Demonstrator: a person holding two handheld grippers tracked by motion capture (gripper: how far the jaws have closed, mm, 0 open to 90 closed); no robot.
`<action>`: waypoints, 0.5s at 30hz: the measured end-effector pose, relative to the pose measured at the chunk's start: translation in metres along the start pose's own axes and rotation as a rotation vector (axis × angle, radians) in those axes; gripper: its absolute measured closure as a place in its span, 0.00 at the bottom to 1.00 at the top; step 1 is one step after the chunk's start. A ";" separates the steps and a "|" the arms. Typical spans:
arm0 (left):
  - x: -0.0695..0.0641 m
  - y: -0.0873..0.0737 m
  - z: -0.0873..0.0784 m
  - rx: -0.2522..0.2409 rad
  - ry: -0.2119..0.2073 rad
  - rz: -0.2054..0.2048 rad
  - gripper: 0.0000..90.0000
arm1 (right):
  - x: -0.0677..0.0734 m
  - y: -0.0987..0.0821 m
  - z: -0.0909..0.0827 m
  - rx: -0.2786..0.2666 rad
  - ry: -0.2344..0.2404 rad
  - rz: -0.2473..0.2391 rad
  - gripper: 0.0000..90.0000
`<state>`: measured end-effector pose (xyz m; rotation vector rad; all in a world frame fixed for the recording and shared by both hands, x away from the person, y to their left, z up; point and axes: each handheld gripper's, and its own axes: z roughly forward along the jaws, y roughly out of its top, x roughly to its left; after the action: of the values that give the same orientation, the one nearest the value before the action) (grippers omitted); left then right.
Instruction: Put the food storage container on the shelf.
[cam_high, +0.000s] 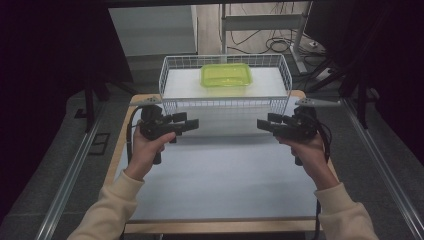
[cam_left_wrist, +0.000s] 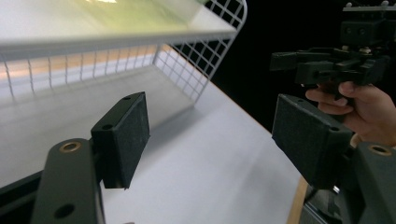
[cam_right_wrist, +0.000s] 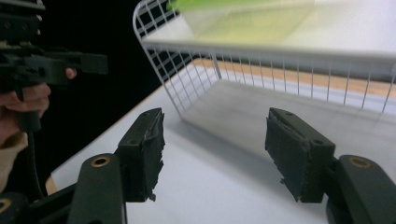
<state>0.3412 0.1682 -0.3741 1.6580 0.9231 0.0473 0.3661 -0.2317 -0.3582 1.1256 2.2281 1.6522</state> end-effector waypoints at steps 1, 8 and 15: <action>0.000 0.000 0.000 0.000 0.000 0.000 0.30 | 0.000 0.000 0.000 0.000 0.000 0.000 0.41; -0.003 -0.045 0.002 0.066 0.010 0.022 0.30 | 0.006 -0.053 -0.007 0.058 -0.013 -0.043 0.39; -0.003 -0.077 0.005 0.108 0.054 0.051 0.30 | 0.002 -0.091 -0.007 0.091 0.001 -0.011 0.39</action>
<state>0.2998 0.1633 -0.4394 1.7878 0.9382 0.0789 0.3175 -0.2462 -0.4345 1.1310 2.3270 1.5625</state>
